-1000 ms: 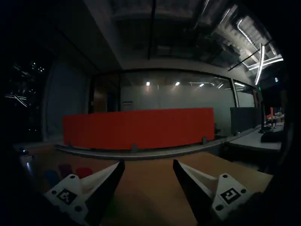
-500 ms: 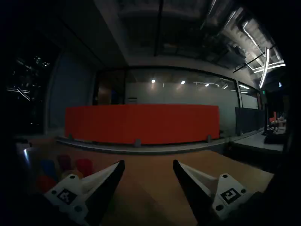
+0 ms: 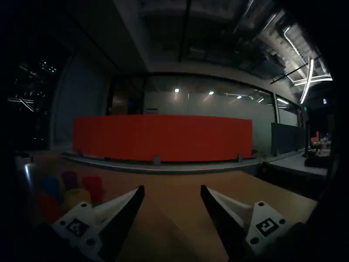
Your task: Pour water
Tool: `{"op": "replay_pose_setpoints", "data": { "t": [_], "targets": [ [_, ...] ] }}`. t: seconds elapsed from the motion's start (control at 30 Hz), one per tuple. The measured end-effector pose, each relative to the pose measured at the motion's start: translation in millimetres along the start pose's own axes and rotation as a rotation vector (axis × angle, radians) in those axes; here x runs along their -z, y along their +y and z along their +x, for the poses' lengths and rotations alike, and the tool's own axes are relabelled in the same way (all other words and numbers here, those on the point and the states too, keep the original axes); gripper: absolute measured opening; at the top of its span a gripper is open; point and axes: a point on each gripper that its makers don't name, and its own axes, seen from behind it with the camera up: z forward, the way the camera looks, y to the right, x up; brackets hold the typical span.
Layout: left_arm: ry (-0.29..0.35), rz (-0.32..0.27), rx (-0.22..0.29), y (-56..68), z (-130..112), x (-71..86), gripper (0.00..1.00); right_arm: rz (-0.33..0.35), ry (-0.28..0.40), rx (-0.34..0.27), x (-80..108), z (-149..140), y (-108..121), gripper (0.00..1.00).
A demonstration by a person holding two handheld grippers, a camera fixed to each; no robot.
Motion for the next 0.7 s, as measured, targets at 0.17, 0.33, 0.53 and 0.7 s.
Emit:
{"op": "replay_pose_setpoints", "data": {
  "t": [0.17,0.33,0.53,0.7],
  "targets": [
    [0.000,0.000,0.000,-0.4,-0.2,0.1,0.98,-0.005,-0.009,0.000,0.3,-5.2,1.6,0.99],
    [0.000,0.000,0.000,-0.3,-0.3,0.0,0.98,-0.006,-0.016,-0.005,1.6,-8.6,3.1,0.99],
    [0.000,0.000,0.000,-0.6,-0.2,0.4,0.98,-0.004,-0.026,-0.017,1.1,-13.0,3.7,0.99],
    [0.000,0.000,0.000,-0.4,0.1,0.0,0.98,0.002,-0.039,-0.021,0.7,-15.5,2.5,0.99]
  ]
}}
